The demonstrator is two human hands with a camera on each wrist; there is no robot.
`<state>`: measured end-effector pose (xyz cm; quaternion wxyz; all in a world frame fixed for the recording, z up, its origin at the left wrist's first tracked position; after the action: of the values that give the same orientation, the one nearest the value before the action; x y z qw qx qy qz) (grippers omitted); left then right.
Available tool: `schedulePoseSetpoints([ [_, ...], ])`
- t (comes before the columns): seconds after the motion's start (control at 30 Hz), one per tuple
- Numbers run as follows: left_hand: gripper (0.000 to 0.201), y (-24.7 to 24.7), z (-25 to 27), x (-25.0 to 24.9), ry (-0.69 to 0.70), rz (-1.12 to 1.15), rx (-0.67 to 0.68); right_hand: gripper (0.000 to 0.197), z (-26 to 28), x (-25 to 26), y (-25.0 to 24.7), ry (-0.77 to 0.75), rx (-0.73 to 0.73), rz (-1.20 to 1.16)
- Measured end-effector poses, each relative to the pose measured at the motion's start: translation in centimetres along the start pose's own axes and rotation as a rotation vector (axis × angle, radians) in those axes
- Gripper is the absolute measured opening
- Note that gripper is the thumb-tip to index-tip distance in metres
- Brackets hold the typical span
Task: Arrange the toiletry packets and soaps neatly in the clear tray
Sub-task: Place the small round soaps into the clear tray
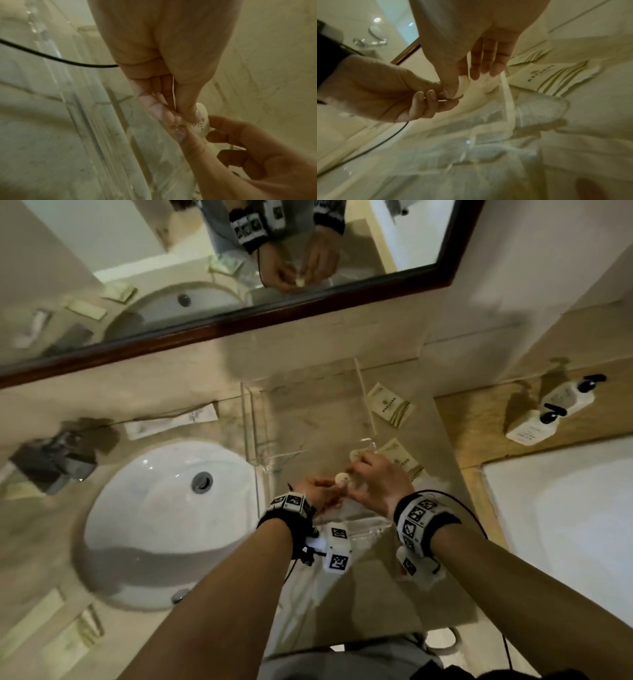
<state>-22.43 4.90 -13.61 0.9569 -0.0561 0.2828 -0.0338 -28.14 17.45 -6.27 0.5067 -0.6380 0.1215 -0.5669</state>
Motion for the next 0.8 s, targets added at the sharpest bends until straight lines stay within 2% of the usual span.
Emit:
schedulePoseSetpoints([
  [0.13,0.022,-0.2,-0.3,0.9,-0.018,0.02,-0.057,0.031,-0.4,0.9,1.5,-0.105,0.024,0.134],
  [0.23,0.01,-0.3,-0.5,0.2,0.042,0.023,-0.085,0.028,-1.4,0.7,2.3,-0.143,0.066,0.18],
  [0.37,0.025,-1.0,-0.9,-0.5,0.117,-0.061,-0.17,0.024,-2.4,1.1,2.2,-0.199,0.098,0.229],
  [0.47,0.039,-1.6,-0.9,-1.2,0.124,-0.178,-0.217,0.025,-2.9,1.3,2.1,-0.228,0.108,0.267],
  [0.53,0.041,-1.9,-0.9,-1.5,0.109,-0.215,-0.238,0.027,-3.2,1.1,1.9,-0.221,0.108,0.277],
  [0.7,0.025,-1.6,-0.6,-2.9,0.097,-0.263,-0.214,0.026,-3.7,0.2,1.3,-0.131,0.021,0.195],
  [0.8,0.028,-1.9,-1.0,-3.7,0.102,-0.31,-0.22,0.025,-3.8,0.1,1.3,-0.108,0.015,0.164],
])
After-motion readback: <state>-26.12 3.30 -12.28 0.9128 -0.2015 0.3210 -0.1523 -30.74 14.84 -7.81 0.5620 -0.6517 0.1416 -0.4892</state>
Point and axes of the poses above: each hand's wrist, its own z-axis away from the middle knuckle, its own y-axis out of the palm, x = y × z, the point moved 8 cm from there along -z, towards the middle knuckle, and after that the axes turned 10 degrees about -z, right-handed, at the moved point
